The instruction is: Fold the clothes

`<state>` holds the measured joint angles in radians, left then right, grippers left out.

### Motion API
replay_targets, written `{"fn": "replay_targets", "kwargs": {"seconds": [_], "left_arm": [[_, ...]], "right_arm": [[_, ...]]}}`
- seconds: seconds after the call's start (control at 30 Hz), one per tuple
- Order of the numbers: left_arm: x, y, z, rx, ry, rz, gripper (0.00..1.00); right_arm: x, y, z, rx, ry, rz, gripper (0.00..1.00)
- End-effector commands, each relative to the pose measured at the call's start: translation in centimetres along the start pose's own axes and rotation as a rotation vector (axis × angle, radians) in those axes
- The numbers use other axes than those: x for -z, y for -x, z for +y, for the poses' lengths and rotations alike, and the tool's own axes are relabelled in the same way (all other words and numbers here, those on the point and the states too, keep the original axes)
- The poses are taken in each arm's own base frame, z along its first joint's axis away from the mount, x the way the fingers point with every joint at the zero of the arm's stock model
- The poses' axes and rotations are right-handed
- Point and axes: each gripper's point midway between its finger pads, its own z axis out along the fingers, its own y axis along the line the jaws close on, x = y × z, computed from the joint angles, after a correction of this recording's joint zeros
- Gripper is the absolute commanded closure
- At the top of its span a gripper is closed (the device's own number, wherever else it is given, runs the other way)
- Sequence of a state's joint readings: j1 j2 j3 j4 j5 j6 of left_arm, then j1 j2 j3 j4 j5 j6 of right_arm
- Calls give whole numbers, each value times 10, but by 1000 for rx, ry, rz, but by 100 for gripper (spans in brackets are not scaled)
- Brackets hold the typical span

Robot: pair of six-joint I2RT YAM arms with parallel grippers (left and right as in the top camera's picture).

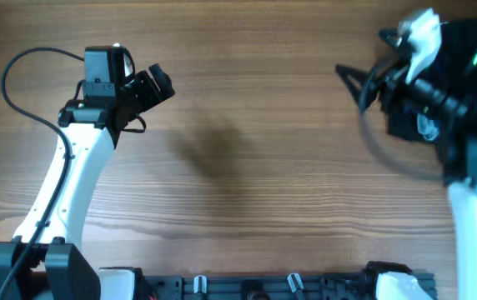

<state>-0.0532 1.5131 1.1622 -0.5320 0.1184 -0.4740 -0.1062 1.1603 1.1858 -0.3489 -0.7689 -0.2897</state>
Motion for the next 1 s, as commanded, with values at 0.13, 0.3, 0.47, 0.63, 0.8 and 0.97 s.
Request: {"fn": "replay_targets", "kwargs": {"seconds": [0.13, 0.3, 0.47, 0.63, 0.8, 0.97], "left_arm": [[-3, 0, 5, 10, 14, 2, 0], [-3, 0, 5, 10, 14, 2, 0], [-3, 0, 5, 10, 14, 2, 0], [-3, 0, 5, 10, 14, 2, 0], [-3, 0, 5, 10, 14, 2, 0], [-3, 0, 5, 10, 14, 2, 0]], "right_arm": [[45, -68, 22, -65, -268, -224, 0], [55, -152, 43, -80, -332, -206, 0], [58, -194, 53, -77, -351, -214, 0], [63, -207, 53, -96, -391, -184, 0], [70, -203, 52, -84, -418, -206, 0], [73, -195, 54, -63, -422, -238, 0]]}}
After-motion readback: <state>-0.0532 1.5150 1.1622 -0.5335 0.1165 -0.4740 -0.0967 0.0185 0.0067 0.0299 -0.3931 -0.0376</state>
